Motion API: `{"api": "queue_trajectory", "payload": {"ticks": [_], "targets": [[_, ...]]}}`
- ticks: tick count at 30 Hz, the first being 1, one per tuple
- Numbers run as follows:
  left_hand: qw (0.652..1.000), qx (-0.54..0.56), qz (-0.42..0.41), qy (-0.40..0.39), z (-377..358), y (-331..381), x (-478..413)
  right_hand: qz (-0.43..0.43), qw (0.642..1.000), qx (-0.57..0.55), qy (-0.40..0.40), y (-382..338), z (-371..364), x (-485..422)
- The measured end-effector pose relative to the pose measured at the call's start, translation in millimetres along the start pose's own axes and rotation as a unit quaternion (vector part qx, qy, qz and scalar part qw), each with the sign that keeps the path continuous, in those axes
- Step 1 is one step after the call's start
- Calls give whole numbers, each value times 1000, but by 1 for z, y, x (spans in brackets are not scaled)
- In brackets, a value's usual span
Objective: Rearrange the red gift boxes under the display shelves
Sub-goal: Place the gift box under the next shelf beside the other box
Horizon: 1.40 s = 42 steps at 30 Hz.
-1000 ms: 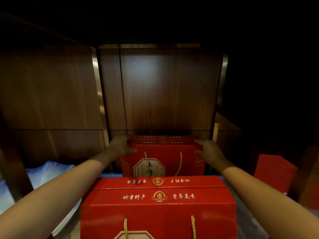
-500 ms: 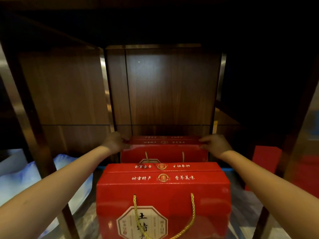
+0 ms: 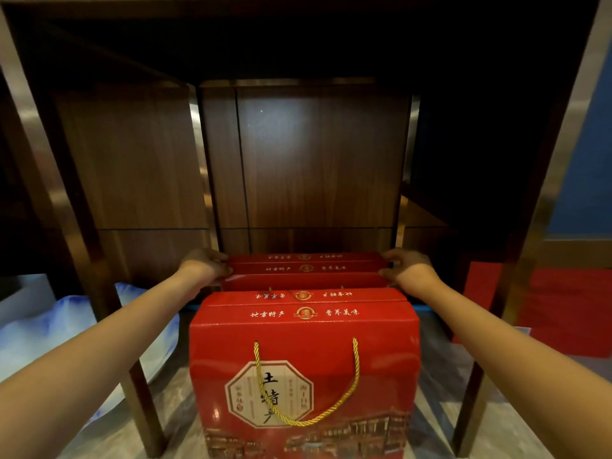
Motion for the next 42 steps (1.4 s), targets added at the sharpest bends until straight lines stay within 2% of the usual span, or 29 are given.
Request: {"api": "queue_trajectory", "payload": {"ticks": [7, 14, 19, 25, 31, 34, 37, 39, 42], "targets": [[1000, 13, 0, -9, 4, -2, 8, -24, 1000, -9, 14, 1, 2, 5], [996, -68, -61, -7, -3, -2, 15, -33, 999, -4, 24, 0, -7, 8], [975, -176, -134, -22, -7, 0, 26, -38, 999, 2, 6, 0, -9, 8], [957, -239, -140, -82, -2, 10, 43, -45, 996, 47, -60, -12, 2, 21], [919, -312, -211, -114, 14, 24, 79, -9, 991, 89, -96, -27, 25, 59], [902, -313, -263, -139, 17, 27, 109, 5, 989, 99, -111, -30, 36, 83], [891, -298, -330, -95, 23, 21, 142, 25, 989, 112, -94, -28, 48, 107], [898, -254, -356, -55, 29, 10, 170, 36, 990, 114, -77, -19, 52, 128], [913, -162, -363, -88, 23, -17, 221, 51, 991, 103, -75, -1, 49, 171]]}}
Point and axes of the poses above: each hand's wrist, its own x-axis away from the middle knuckle, its own z-axis out of the back of the hand, y = z × x, the point moved 5 cm from there along -x, towards the middle knuckle, and after that the axes turned 13 degrees about y, right-handed, at the moved point
